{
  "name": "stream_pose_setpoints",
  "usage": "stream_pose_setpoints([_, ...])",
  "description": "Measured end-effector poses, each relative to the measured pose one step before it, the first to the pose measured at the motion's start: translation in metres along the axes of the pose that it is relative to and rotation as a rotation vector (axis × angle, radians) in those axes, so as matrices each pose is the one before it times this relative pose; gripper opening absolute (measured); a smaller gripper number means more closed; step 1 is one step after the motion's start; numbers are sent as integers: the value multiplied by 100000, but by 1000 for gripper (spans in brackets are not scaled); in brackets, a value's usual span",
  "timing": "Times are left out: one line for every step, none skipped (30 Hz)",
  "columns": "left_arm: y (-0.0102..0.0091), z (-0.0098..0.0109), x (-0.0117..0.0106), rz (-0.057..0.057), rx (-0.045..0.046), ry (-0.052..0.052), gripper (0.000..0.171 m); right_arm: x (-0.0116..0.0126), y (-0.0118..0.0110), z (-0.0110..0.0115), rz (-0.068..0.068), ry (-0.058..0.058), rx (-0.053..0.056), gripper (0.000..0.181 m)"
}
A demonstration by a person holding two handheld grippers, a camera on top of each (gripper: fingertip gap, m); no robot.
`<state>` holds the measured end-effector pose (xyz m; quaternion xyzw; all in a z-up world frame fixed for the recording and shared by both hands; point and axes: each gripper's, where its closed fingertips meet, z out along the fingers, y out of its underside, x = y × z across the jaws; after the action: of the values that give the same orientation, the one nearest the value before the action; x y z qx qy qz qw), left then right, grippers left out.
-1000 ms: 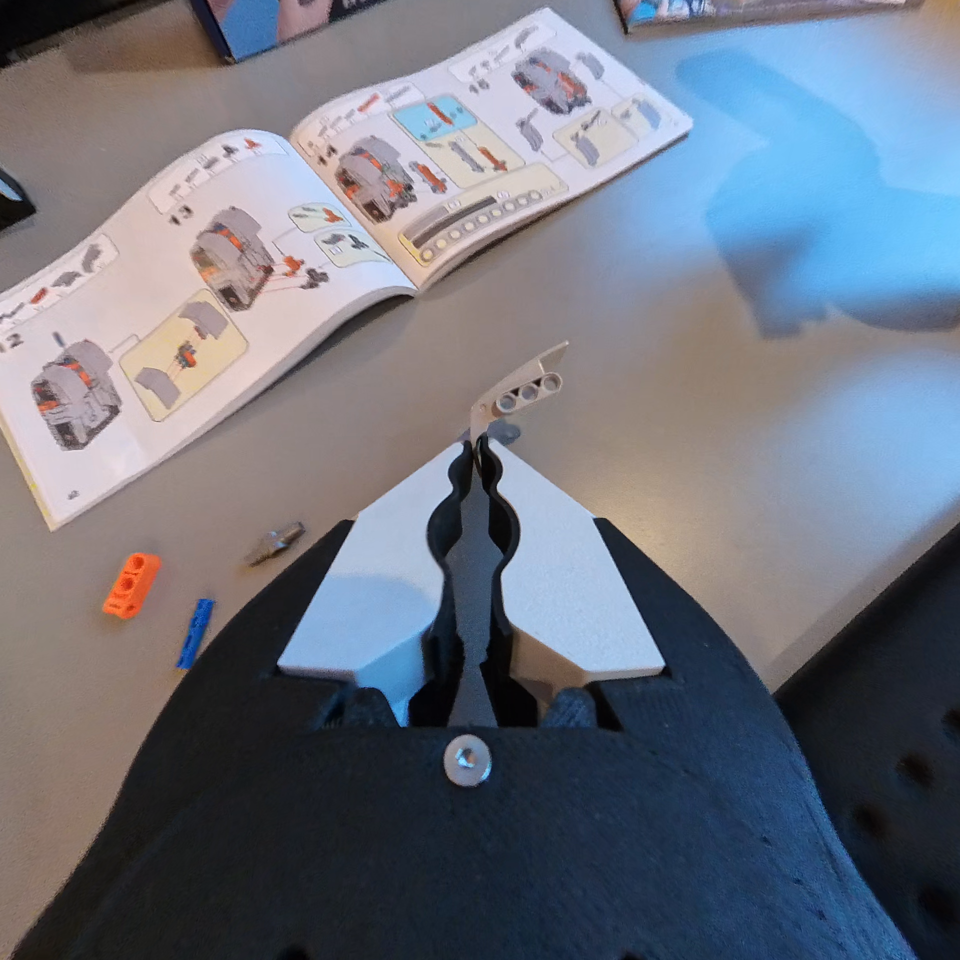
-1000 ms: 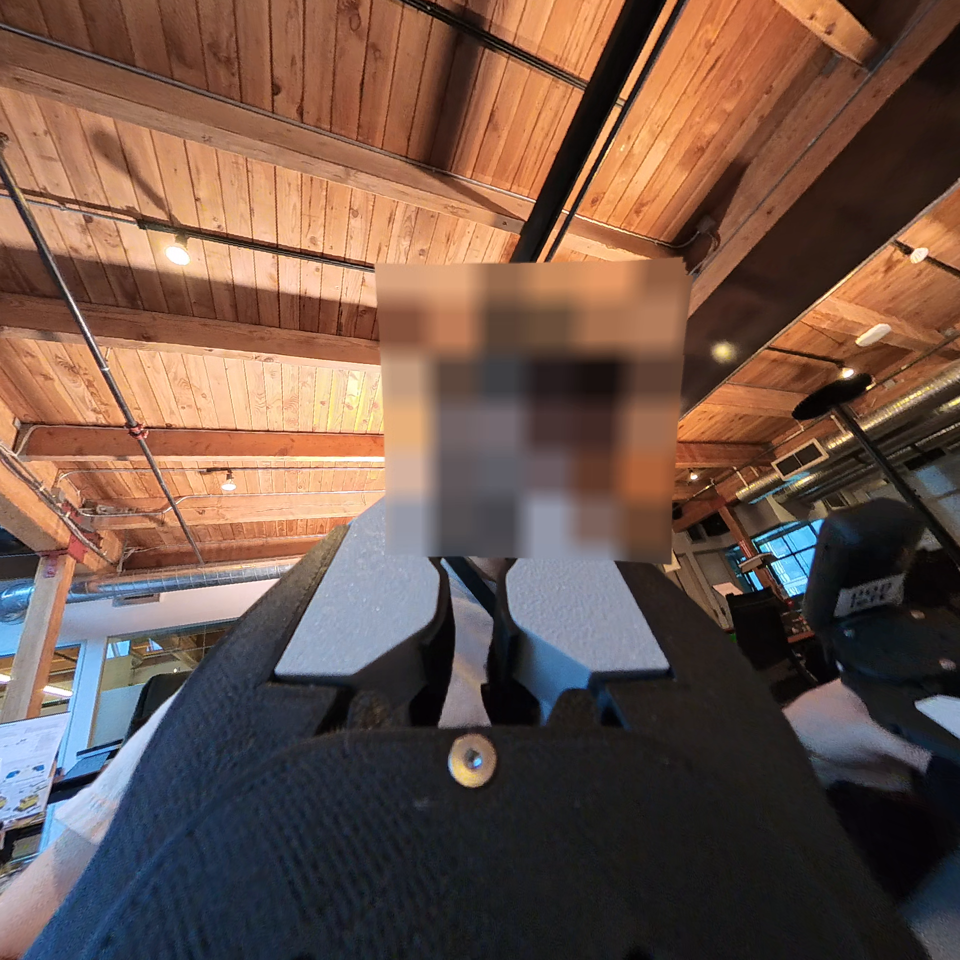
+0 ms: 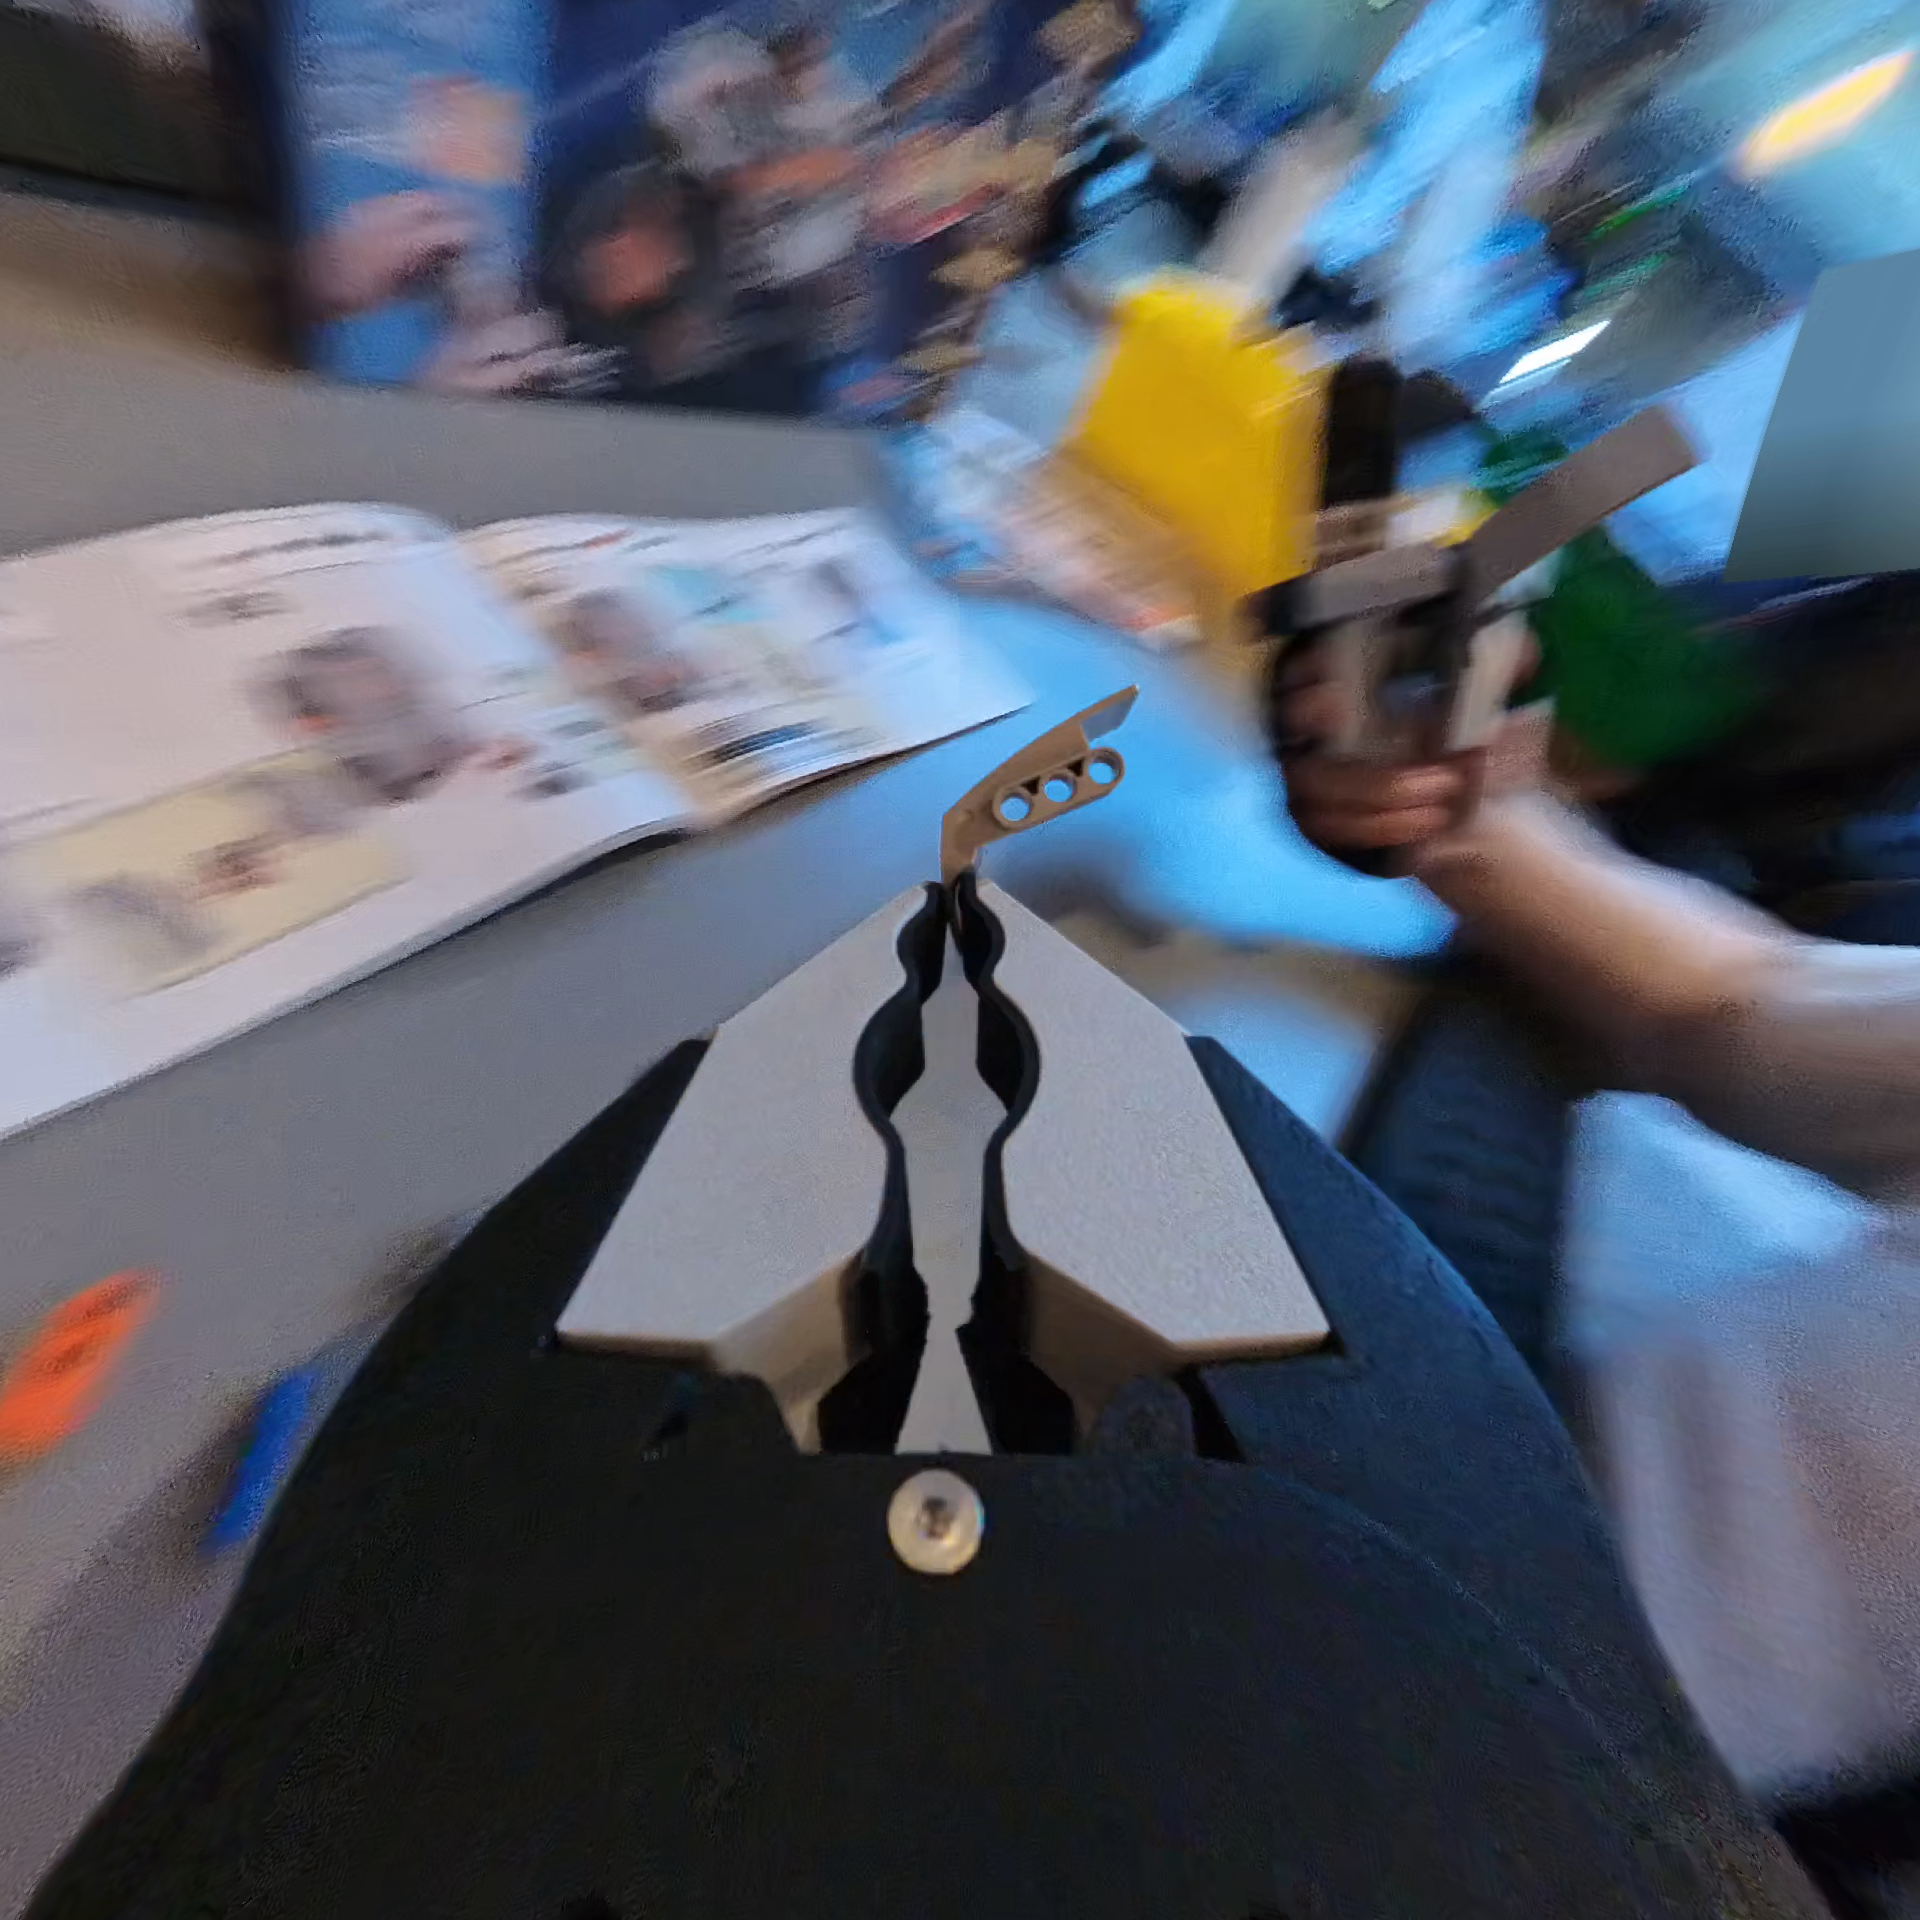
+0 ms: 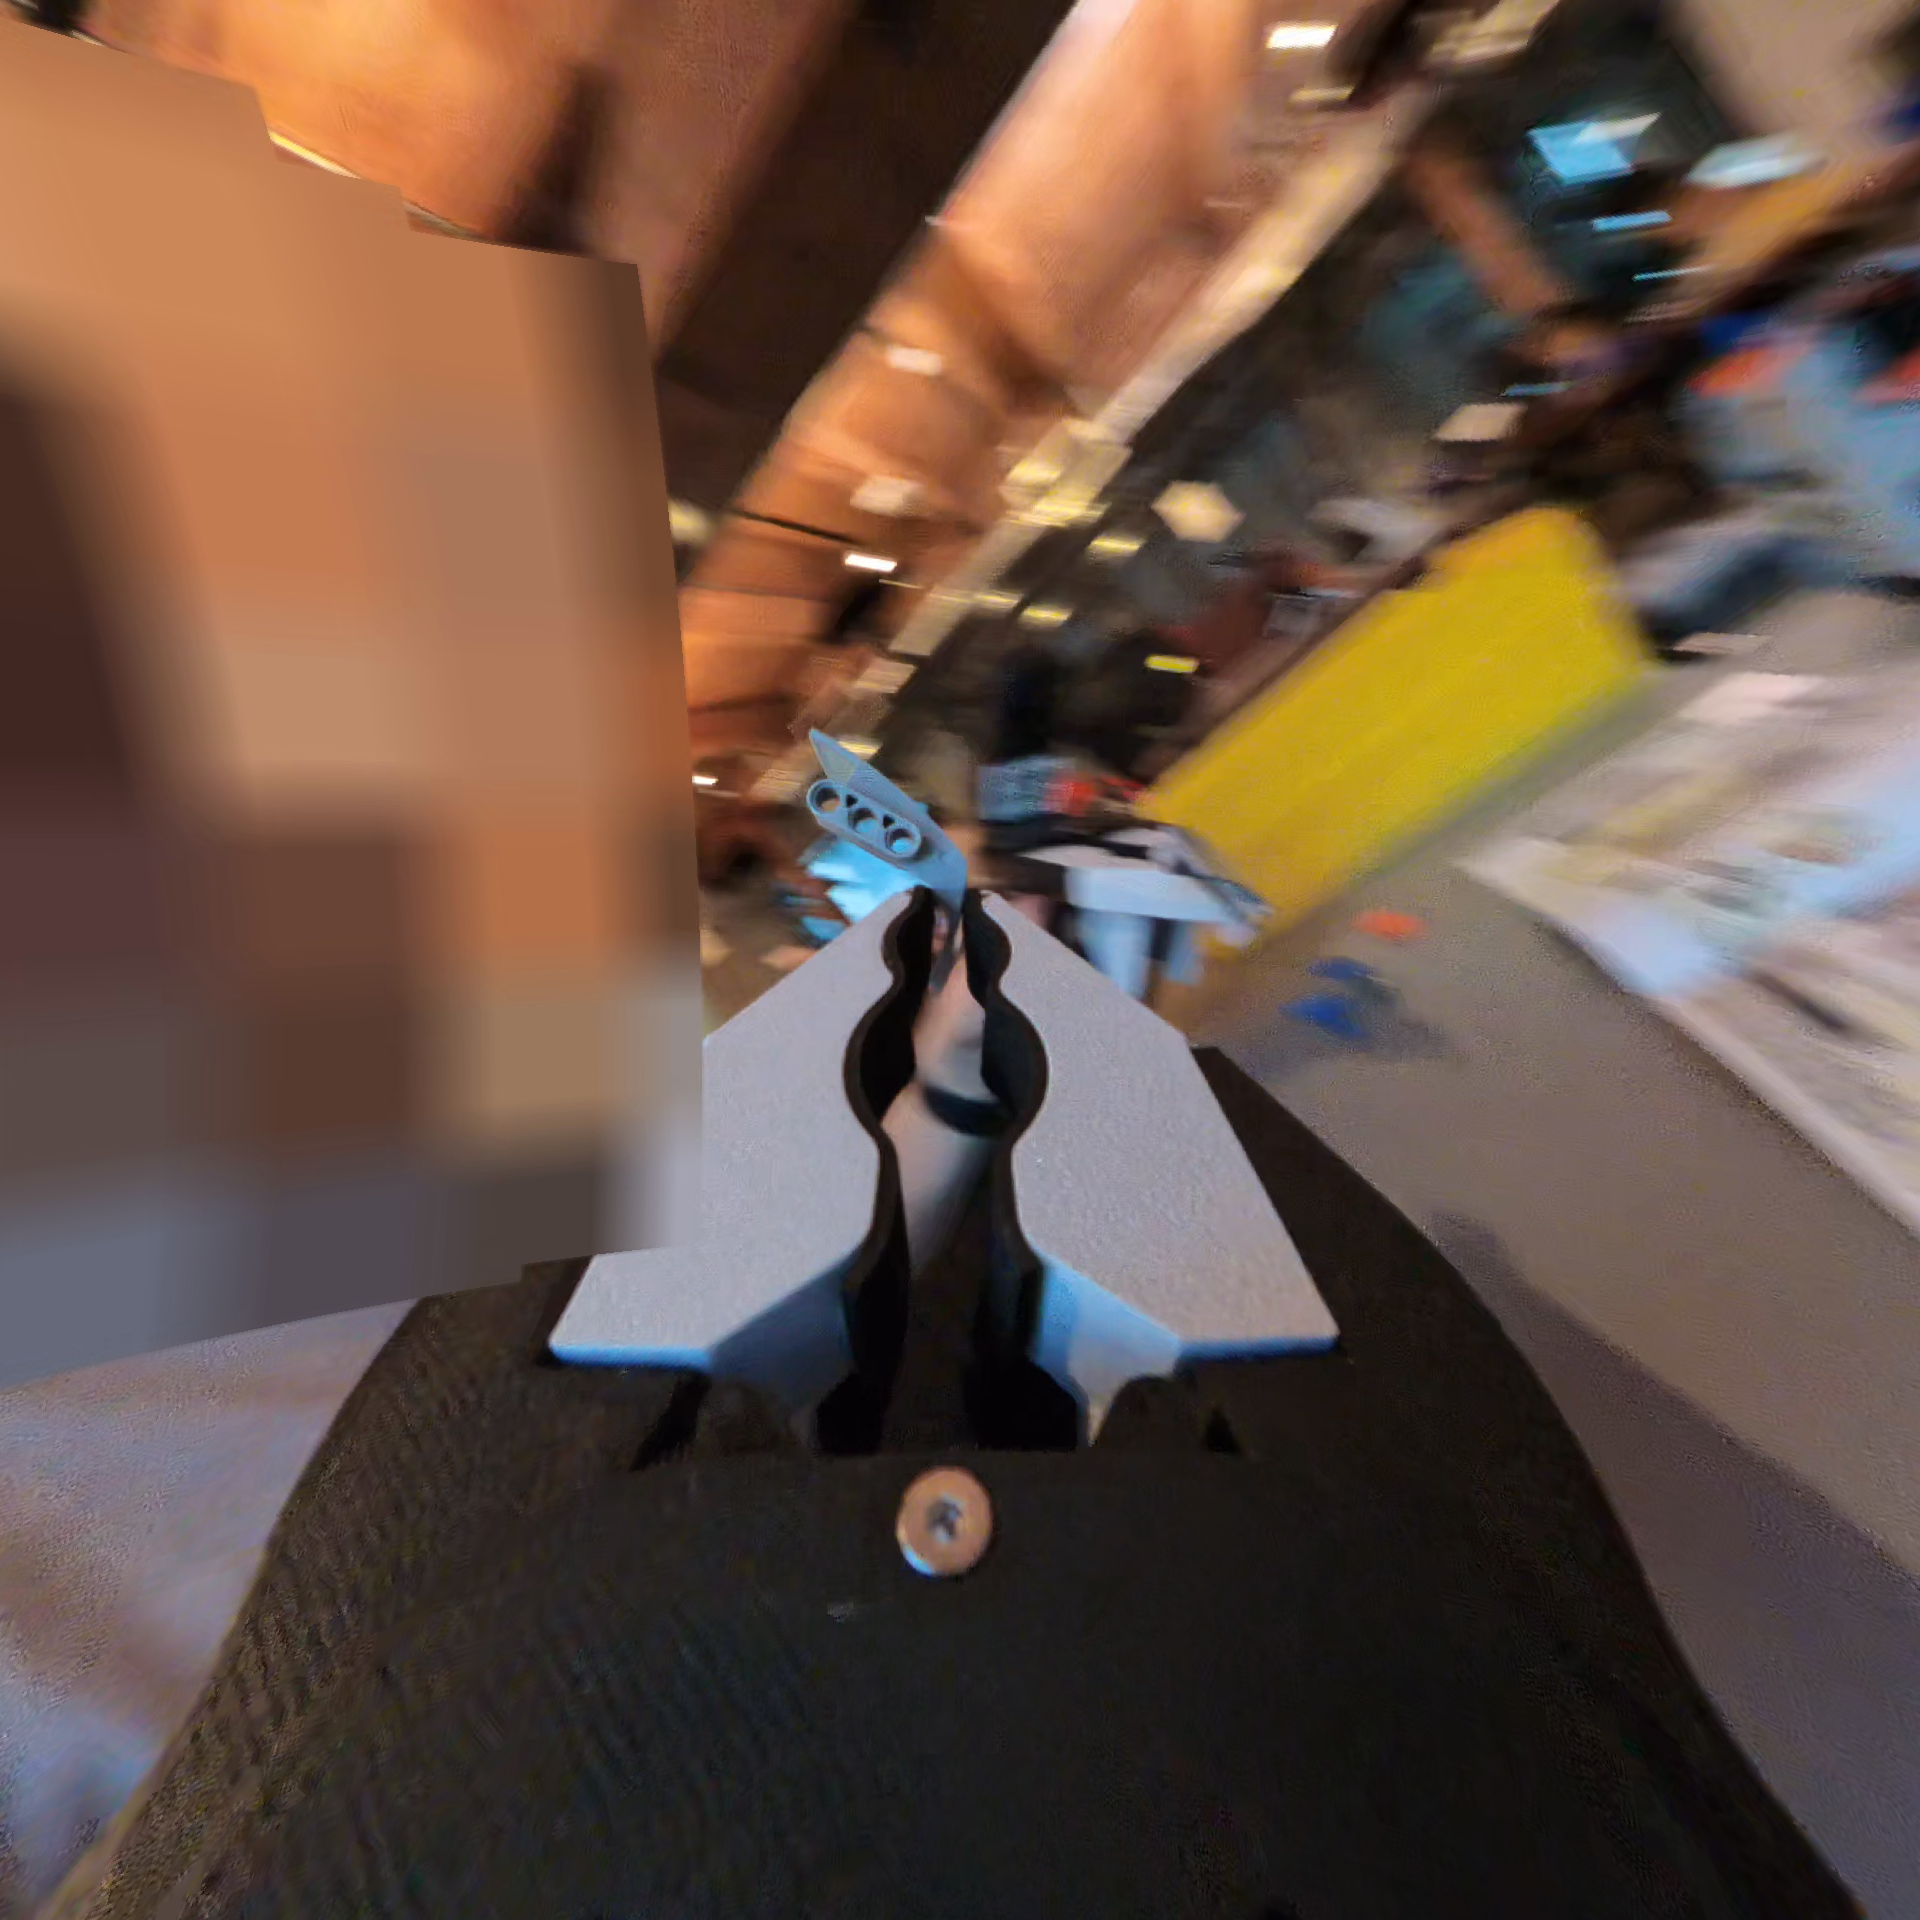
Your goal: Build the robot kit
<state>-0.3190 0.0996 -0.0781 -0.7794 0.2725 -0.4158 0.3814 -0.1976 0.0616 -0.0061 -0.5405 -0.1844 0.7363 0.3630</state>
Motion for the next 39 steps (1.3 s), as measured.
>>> stream_pose_setpoints([563,282,-887,1541,-2560,-7793,0,1505,361,-269,-3143,9337,-1909,4])
stream_pose_setpoints([413,404,-84,-1655,-1809,-2055,0,487,23,-73,-63,2602,-470,4])
stream_pose_setpoints([482,469,25,-2055,-2320,-1204,0,325,-61,-52,1214,1460,-83,4])
stream_pose_setpoints([673,551,-130,13,-3463,-2774,0,573,38,-114,405,3204,-326,4])
stream_pose_setpoints([765,563,-268,2783,-4526,-4530,0,650,70,-147,-1037,3979,-219,4])
stream_pose_setpoints([697,489,-333,4588,-4633,-5919,1,429,35,-92,-1335,2884,-224,4])
stream_pose_setpoints([487,400,-314,5176,-3778,-6429,1,126,17,-11,-941,933,-321,3])
stream_pose_setpoints([281,318,-188,5129,-2579,-5872,0,-28,25,28,-553,152,-291,3])
stream_pose_setpoints([164,299,-55,4515,-1718,-5027,1,10,35,25,-414,451,-317,3])
stream_pose_setpoints([117,278,64,3646,-1246,-4008,1,51,34,13,-724,886,-165,4])
stream_pose_setpoints([91,254,143,2800,-999,-2834,1,51,30,-2,-918,877,-267,3])
stream_pose_setpoints([117,227,138,1844,-976,-2033,1,-44,32,2,-839,291,-417,3])
stream_pose_setpoints([85,175,164,955,-636,-1191,1,-98,-22,3,-560,-28,-220,4])
stream_pose_setpoints([62,137,200,197,-222,-239,1,-126,-66,-7,-553,-146,118,4])
stream_pose_setpoints([93,128,113,-347,-309,-69,1,-107,-47,-32,-375,-88,96,4])
stream_pose_setpoints([122,92,-114,-602,-375,-790,1,-58,-34,-29,5,109,83,4])
stream_pose_setpoints([89,27,-323,-1054,-132,-1500,1,-76,-57,-35,103,-88,310,4])
stream_pose_setpoints([52,-30,-340,-1571,-3,-1116,1,-98,-50,-17,42,-361,217,4])
stream_pose_setpoints([56,-14,-282,-1865,-26,-443,1,-12,14,-10,73,-107,-238,4])
stream_pose_setpoints([24,-3,-226,-1947,190,-119,1,42,32,-8,-167,220,-303,3])
stream_pose_setpoints([23,-11,-159,-1644,167,116,1,91,49,4,-180,329,-236,3])
stream_pose_setpoints([25,-11,-138,-884,-37,-190,1,55,62,11,209,128,-343,4])
stream_pose_setpoints([4,7,-208,44,-129,-1083,1,-22,58,23,402,-321,-295,4])
stream_pose_setpoints([10,12,-252,702,-204,-1644,1,-40,29,38,335,-432,-52,4])
stream_pose_setpoints([-14,21,-171,925,-281,-1289,1,-21,43,18,267,-184,-138,4])
stream_pose_setpoints([-13,31,-93,765,-242,-823,1,-12,53,19,87,-104,-289,4])
stream_pose_setpoints([-26,24,-47,647,-158,-584,1,-11,32,12,-139,-29,-276,4])
stream_pose_setpoints([-25,30,-22,598,-81,-483,1,13,12,6,-352,174,-213,4])
stream_pose_setpoints([-15,13,18,516,30,-250,1,20,13,-5,-403,245,-200,3])
stream_pose_setpoints([-17,16,18,464,36,-171,1,4,26,2,-283,154,-223,3])
stream_pose_setpoints([-8,10,11,491,9,-151,1,-6,3,-9,-166,65,-134,3])
stream_pose_setpoints([-17,5,20,559,-14,-103,1,-25,-13,-1,-109,11,20,3])
stream_pose_setpoints([-13,12,21,459,37,-98,1,-36,-11,-2,-62,-95,-36,3])
stream_pose_setpoints([-20,18,33,273,82,-3,1,-20,2,-6,-82,-37,-80,3])
stream_pose_setpoints([-9,-2,47,260,32,111,1,-7,9,4,-65,26,-57,3])
stream_pose_setpoints([-17,3,68,320,15,183,1,5,24,12,68,-11,-123,3])
stream_pose_setpoints([-14,-2,117,235,30,446,1,11,15,8,94,-62,-66,3])
stream_pose_setpoints([-13,-11,94,168,12,408,1,20,15,0,137,19,10,3])
stream_pose_setpoints([-1,2,36,264,16,-70,1,24,16,1,232,-59,-31,3])
